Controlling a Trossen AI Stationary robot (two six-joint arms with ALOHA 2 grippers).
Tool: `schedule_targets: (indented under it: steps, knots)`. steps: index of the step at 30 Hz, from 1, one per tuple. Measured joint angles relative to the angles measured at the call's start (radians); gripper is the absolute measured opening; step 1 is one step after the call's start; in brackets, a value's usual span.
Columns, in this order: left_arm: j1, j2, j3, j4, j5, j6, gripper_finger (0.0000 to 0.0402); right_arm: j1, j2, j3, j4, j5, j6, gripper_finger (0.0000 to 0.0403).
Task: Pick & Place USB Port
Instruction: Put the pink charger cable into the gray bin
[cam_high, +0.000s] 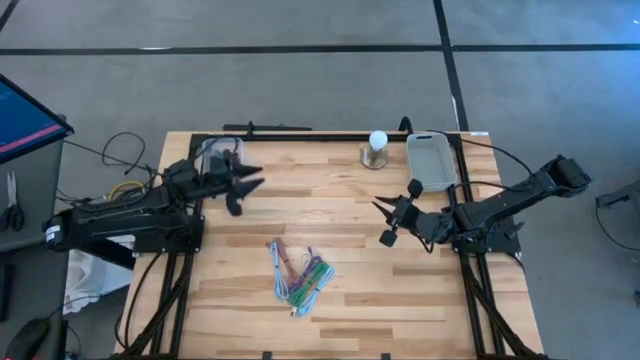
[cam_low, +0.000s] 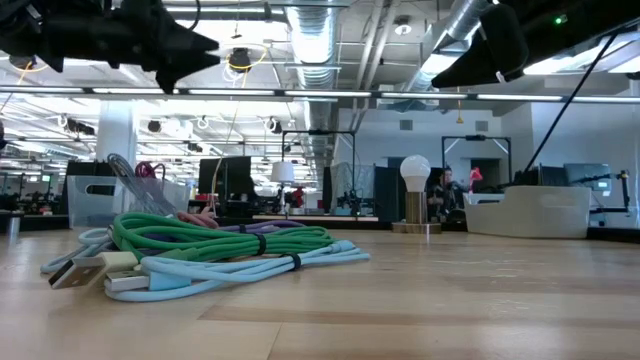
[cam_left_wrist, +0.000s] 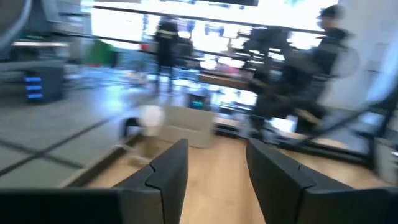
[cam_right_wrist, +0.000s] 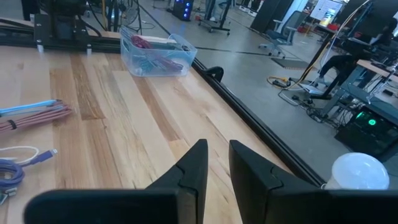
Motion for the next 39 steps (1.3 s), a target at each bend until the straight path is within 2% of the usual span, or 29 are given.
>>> schedule_targets:
  steps: [3, 5, 9, 14, 17, 22, 28, 33, 39]
  knots:
    - [-0.024, 0.002, 0.0, 0.0, 0.118, -0.001, 0.0154, 0.0, 0.0, 0.0, 0.0, 0.0, 0.0, 0.0058]
    - [-0.061, 0.015, 0.0, 0.0, 0.156, -0.002, 0.0152, 0.0, 0.0, 0.0, 0.0, 0.0, 0.0, 0.0058]
    - [-0.162, 0.085, 0.0, 0.011, 0.15, 0.012, 0.0151, -0.002, 0.0, 0.0, 0.0, 0.0, -0.021, 0.0058]
    - [-0.294, 0.2, 0.0, 0.102, 0.111, 0.085, 0.0154, -0.023, 0.0, 0.0, 0.0, 0.0, -0.042, 0.0058]
    - [-0.355, 0.251, 0.01, 0.131, 0.107, 0.135, 0.0153, -0.036, 0.0, 0.0, 0.0, 0.0, -0.043, 0.0058]
    - [-0.429, 0.309, 0.022, 0.125, 0.114, 0.132, 0.0153, -0.048, 0.0, 0.0, -0.012, 0.0, -0.045, 0.0058]
    - [-0.493, 0.388, 0.022, 0.039, 0.079, 0.063, 0.0148, -0.077, 0.0, 0.0, -0.017, 0.004, -0.036, 0.0058]
    - [-0.505, 0.427, 0.074, -0.013, 0.061, 0.089, 0.0148, -0.109, 0.0, 0.0, -0.016, 0.004, -0.027, 0.0058]
    - [-0.505, 0.428, 0.261, -0.33, 0.029, 0.211, 0.0145, -0.123, -0.009, 0.001, -0.129, -0.001, -0.035, 0.0058]
